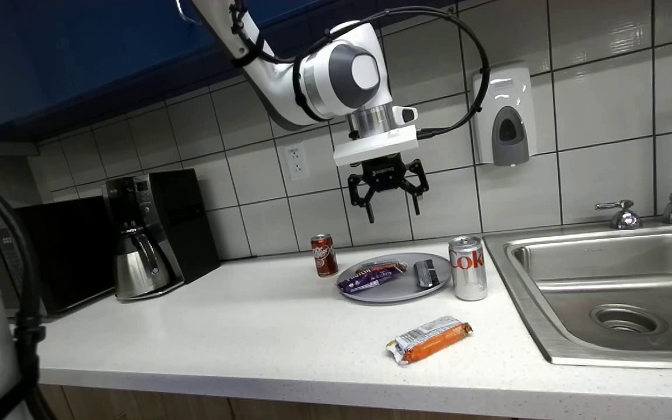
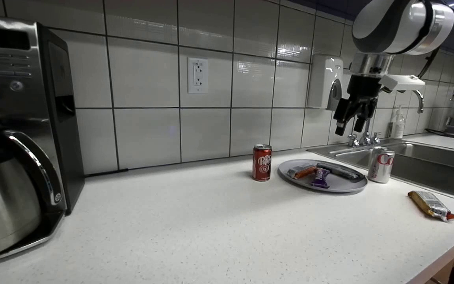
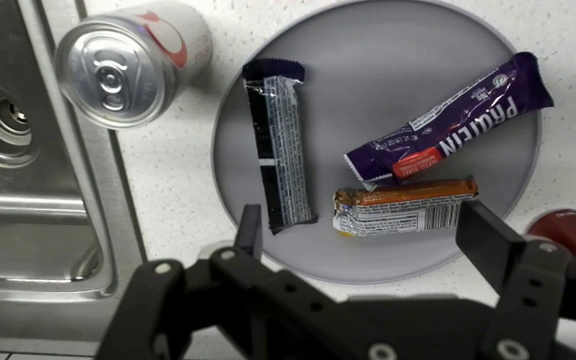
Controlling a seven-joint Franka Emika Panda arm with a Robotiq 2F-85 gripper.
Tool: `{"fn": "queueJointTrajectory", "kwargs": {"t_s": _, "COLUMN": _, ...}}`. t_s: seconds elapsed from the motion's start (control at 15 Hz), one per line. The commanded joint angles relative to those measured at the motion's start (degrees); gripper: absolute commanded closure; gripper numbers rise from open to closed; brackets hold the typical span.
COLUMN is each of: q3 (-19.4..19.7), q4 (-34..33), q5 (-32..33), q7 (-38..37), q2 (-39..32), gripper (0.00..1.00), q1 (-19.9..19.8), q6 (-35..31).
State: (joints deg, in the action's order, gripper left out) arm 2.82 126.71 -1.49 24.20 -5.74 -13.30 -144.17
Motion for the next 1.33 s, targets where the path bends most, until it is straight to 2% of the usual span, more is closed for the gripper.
{"fn": "queueJointTrajectory", "kwargs": {"t_s": 0.0, "q3": 1.39, "q4": 0.22, "q5": -0.15, "q7": -0.02, "q2": 0.23, "gripper": 0.0, "q1": 1.41, "q6": 0.07}}
{"fn": "queueJointTrajectory", "kwargs": {"t_s": 0.27, "q3": 1.44, "q4": 0.46, "q5": -0.15, "q7": -0.08, "q2": 0.31, "gripper": 0.0, "q1": 1.41, "q6": -0.06}}
{"fn": "queueJointTrajectory", "kwargs": {"t_s": 0.8, "q3": 3.79, "q4": 6.79, "q5": 2.06, "q7": -12.49, "q2": 6.12, "gripper": 0.0, "q1": 2.72, "q6": 0.37}}
{"fn": "queueJointTrajectory", "kwargs": {"t_s": 1.2, "q3": 5.6, "q4": 11.64, "q5": 10.38, "q7": -25.72, "q2": 11.39, "gripper": 0.0, "q1": 2.09, "q6": 3.88}}
{"fn": "queueJointTrajectory", "kwargs": {"t_s": 1.27, "q3": 5.8, "q4": 12.65, "q5": 10.1, "q7": -26.72, "q2": 12.29, "gripper": 0.0, "q1": 2.0, "q6": 4.82}}
